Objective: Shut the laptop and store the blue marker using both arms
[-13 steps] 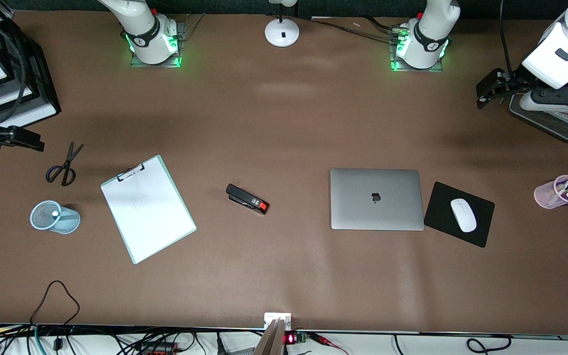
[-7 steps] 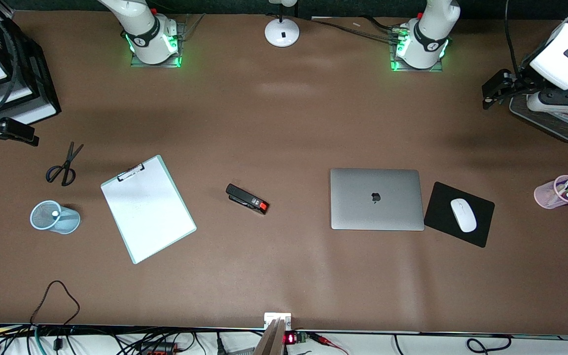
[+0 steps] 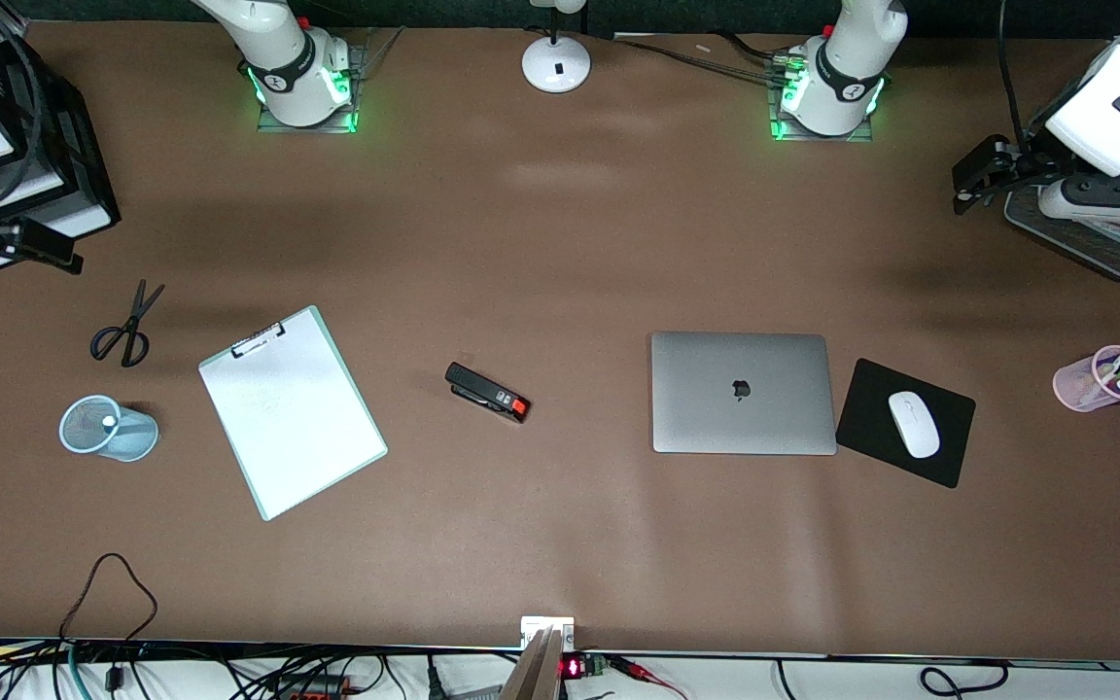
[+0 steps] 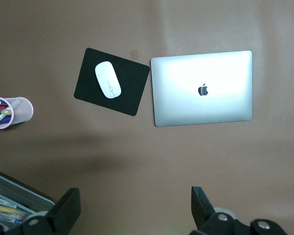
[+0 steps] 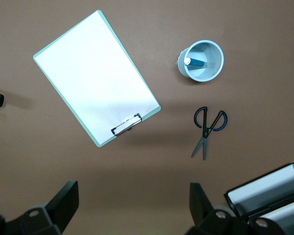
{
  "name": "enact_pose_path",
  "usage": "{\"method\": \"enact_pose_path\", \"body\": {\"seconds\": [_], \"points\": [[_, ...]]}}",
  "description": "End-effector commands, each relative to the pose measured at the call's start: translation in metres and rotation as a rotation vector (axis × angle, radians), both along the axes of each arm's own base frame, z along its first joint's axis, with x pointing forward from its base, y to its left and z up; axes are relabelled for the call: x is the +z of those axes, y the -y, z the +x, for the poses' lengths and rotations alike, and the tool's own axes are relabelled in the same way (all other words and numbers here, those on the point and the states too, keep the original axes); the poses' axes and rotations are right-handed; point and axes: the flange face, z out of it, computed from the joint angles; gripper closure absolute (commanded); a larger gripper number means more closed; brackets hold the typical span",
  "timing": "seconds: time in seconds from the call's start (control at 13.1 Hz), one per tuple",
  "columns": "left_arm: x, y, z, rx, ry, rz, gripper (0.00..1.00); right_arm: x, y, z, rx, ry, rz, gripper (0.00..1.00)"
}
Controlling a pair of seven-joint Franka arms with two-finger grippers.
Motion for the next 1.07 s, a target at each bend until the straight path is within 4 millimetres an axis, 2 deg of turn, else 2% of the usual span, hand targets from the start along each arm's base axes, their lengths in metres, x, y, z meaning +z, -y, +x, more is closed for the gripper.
{"method": "enact_pose_path", "body": {"seconds": [0.0,0.31,0.46,0.99], "points": [[0.004,0.003,-0.005,0.022,-0.004,-0.014,0.0,0.01,-0.006,-0.013,-0.053,0.004,-0.001,0.0],[0.004,-0.004,-0.007,0.03,-0.007,-0.013,0.0,0.013,-0.003,-0.014,-0.045,0.01,0.0,0.0],[0.004,-0.004,-0.007,0.028,-0.009,-0.013,0.0,0.026,-0.004,-0.012,-0.06,0.037,-0.003,0.0],[0.005,-0.005,-0.005,0.031,-0.003,-0.014,0.0,0.028,-0.005,-0.013,-0.043,0.036,-0.002,0.0]]}}
